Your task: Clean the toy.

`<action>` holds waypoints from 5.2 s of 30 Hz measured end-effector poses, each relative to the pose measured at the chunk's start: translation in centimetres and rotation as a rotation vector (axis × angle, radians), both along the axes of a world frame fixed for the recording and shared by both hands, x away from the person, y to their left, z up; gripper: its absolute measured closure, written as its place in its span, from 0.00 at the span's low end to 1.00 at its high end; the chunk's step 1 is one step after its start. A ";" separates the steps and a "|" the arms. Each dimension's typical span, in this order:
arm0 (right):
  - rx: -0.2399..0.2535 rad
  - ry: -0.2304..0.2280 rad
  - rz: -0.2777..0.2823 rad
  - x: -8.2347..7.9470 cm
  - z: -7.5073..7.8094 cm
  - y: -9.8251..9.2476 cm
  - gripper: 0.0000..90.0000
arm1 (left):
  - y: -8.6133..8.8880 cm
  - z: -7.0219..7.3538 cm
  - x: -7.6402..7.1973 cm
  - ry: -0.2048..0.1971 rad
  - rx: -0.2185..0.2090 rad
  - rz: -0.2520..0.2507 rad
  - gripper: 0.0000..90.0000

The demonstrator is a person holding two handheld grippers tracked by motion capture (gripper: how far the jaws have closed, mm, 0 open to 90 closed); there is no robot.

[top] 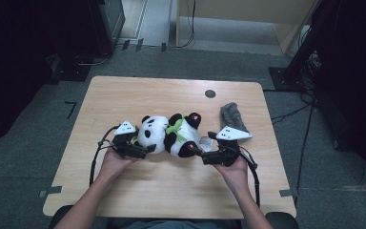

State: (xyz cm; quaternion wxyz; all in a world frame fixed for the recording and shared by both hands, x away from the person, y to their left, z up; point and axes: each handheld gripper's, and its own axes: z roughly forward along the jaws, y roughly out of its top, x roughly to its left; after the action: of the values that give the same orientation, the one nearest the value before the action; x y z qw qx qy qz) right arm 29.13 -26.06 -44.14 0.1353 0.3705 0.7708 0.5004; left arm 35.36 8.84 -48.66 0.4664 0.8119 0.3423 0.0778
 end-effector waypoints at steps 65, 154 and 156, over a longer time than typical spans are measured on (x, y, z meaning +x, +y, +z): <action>0.035 0.029 0.057 3.0 4.9 1.4 0.67 | -0.4 2.1 -1.6 -0.239 -0.065 -0.143 0.00; 0.088 0.055 0.061 3.2 2.1 0.8 0.14 | -0.1 4.3 -1.8 -0.057 -0.165 -0.055 0.63; 0.115 0.048 0.086 3.2 2.1 0.4 0.14 | 0.6 4.5 -1.3 -0.034 -0.183 -0.066 0.63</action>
State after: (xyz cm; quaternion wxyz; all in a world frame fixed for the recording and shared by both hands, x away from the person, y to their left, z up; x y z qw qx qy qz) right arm 32.31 -25.67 -42.02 0.0738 0.3562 0.7590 0.5401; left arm 34.09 9.45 -44.12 0.5468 0.7752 0.3131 0.0447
